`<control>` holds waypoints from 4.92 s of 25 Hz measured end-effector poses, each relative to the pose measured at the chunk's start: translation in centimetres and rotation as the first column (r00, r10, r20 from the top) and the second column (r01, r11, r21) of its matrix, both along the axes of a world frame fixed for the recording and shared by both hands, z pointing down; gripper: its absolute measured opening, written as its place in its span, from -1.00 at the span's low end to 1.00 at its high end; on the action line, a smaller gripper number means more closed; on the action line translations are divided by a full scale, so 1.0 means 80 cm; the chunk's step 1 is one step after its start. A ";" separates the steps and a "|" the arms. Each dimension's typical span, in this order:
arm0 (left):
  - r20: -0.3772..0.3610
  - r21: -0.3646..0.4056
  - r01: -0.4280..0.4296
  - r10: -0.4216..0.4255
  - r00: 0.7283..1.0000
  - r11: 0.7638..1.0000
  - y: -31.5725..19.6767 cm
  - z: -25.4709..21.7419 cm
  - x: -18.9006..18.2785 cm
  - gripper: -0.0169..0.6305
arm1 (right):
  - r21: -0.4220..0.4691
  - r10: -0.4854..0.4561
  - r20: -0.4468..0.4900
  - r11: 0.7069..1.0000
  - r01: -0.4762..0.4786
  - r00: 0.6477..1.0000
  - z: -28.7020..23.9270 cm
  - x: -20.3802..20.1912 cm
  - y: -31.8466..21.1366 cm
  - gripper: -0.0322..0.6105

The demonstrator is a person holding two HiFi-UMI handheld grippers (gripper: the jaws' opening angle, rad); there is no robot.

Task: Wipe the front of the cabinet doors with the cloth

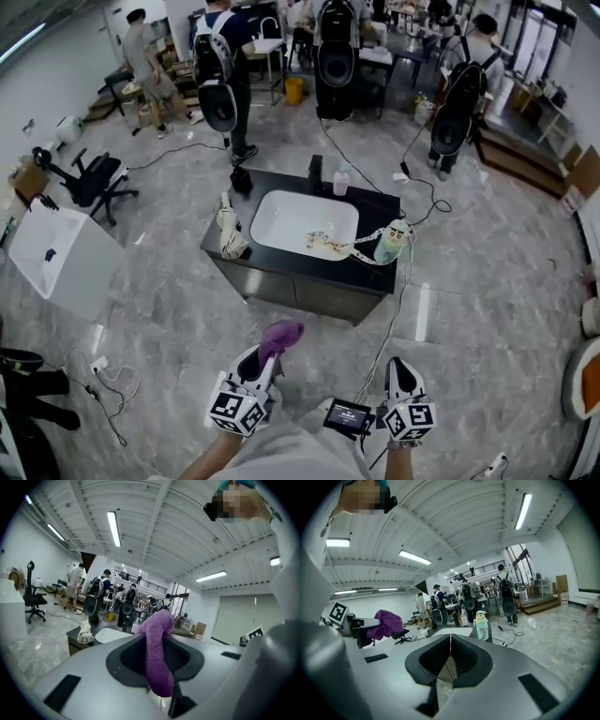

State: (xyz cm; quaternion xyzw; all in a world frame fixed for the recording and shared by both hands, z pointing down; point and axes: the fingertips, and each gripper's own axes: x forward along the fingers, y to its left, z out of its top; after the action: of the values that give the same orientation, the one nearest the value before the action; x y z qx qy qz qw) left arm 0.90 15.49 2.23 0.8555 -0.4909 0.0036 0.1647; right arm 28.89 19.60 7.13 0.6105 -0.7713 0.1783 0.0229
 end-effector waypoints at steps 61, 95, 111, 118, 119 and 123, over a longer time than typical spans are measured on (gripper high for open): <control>0.250 -0.167 -0.413 0.444 0.861 0.895 -0.224 0.502 0.373 -0.68 | -0.189 -0.094 0.018 0.977 0.096 0.995 0.453 0.072 -0.050 -0.82; 0.370 -0.214 -0.091 0.166 0.914 0.973 -0.365 0.538 0.082 -0.68 | -0.223 -0.255 0.007 0.942 0.250 0.967 0.475 -0.102 -0.105 -0.82; 0.320 -0.285 -0.199 0.289 0.902 0.938 -0.296 0.588 0.154 -0.68 | -0.225 -0.250 0.019 0.942 0.248 0.968 0.476 -0.070 -0.093 -0.82; 0.297 -0.338 -0.364 0.465 0.834 0.868 -0.247 0.629 0.322 -0.68 | -0.270 -0.112 0.034 0.956 0.117 0.993 0.493 0.023 -0.045 -0.82; 0.301 -0.342 -0.377 0.480 0.824 0.861 -0.246 0.633 0.339 -0.68 | -0.274 -0.089 0.038 0.957 0.096 0.995 0.496 0.035 -0.037 -0.82; 0.313 -0.346 -0.372 0.480 0.820 0.861 -0.256 0.638 0.386 -0.68 | -0.282 -0.035 0.051 0.958 0.048 0.998 0.508 0.077 -0.014 -0.82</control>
State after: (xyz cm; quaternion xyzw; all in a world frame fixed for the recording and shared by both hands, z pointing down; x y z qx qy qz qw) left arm 31.81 -5.00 53.24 0.8954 -0.3024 0.2768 0.1739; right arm 35.08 18.45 47.80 0.5803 -0.7510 0.2999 0.0963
